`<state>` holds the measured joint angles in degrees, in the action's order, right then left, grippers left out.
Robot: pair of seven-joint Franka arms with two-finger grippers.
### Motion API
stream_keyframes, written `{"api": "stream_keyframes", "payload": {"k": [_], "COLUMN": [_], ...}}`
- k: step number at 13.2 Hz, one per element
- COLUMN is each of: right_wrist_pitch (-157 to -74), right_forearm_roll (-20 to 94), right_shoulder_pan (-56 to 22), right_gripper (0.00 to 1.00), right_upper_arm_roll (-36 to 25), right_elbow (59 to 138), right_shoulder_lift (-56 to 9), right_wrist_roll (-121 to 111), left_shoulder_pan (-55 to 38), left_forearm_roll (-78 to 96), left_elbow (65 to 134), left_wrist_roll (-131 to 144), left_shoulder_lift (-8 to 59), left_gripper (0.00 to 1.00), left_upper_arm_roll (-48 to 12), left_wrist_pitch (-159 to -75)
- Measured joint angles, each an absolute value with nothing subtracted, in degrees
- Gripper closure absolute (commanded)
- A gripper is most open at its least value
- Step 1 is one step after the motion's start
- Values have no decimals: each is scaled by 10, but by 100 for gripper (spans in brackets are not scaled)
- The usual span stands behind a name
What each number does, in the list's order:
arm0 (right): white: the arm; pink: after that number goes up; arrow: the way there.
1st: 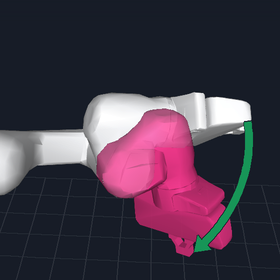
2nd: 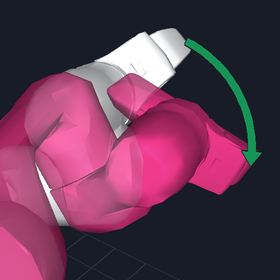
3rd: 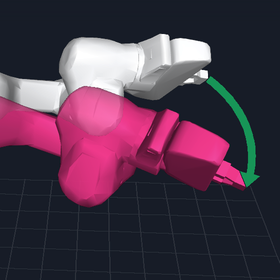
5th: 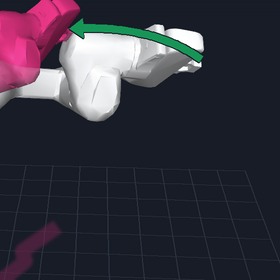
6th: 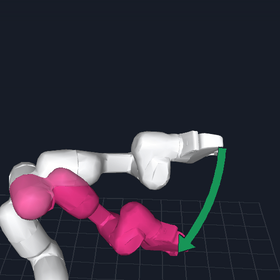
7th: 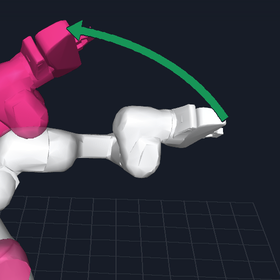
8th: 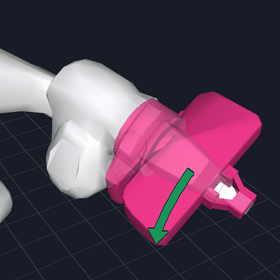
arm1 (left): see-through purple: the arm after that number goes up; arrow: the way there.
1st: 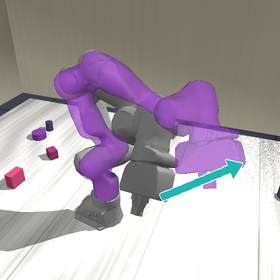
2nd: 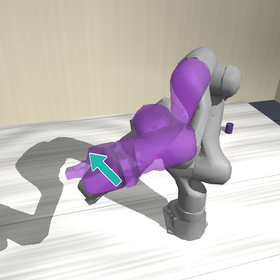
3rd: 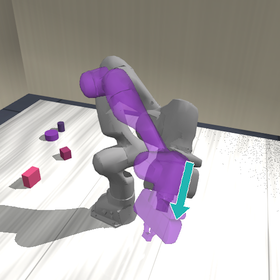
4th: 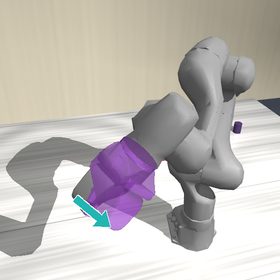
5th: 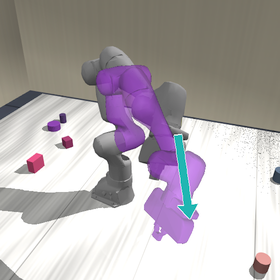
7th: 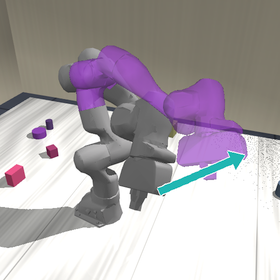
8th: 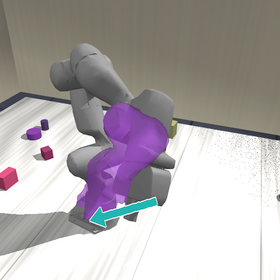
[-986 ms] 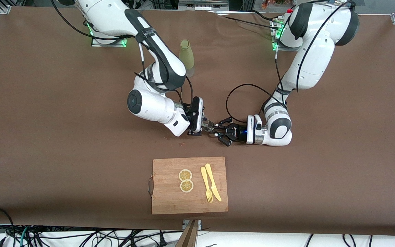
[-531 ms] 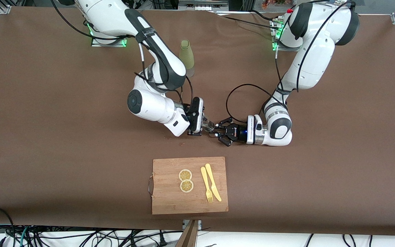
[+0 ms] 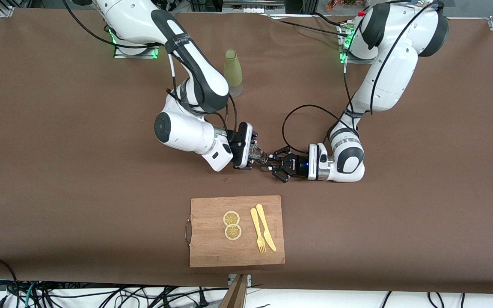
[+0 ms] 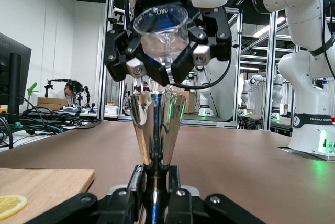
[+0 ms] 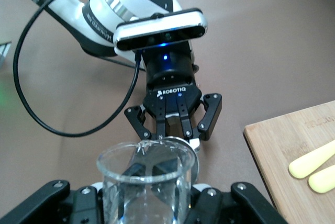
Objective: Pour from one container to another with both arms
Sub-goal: 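Tilt the beaker with the right gripper to pour into the jigger, then carry the beaker back with the right gripper while the left gripper withdraws the jigger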
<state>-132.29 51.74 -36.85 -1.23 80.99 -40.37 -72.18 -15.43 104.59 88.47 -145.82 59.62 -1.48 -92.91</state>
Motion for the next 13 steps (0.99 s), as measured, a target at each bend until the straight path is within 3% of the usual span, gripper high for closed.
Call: {"api": "stream_keyframes", "payload": {"k": [9,13], "right_wrist_pitch": [-1319,-1261], "right_forearm_roll": [553,586], "right_shoulder_pan": [-359,-328], "right_gripper": [99,99], "right_upper_arm_roll": [-16,-19], "right_elbow": [810,810], "right_shoulder_lift": [-384,-375], "right_wrist_roll": [-732,-785], "left_shoulder_pan": [-151,-120], "left_forearm_roll": [1043,1008], "left_elbow": [885,884], "left_wrist_roll": [-1458,-1457], "left_shoulder_lift": [596,590], "left_gripper": [100,100], "left_upper_arm_roll": [-15,-14], "left_wrist_pitch": [-929,-914]}}
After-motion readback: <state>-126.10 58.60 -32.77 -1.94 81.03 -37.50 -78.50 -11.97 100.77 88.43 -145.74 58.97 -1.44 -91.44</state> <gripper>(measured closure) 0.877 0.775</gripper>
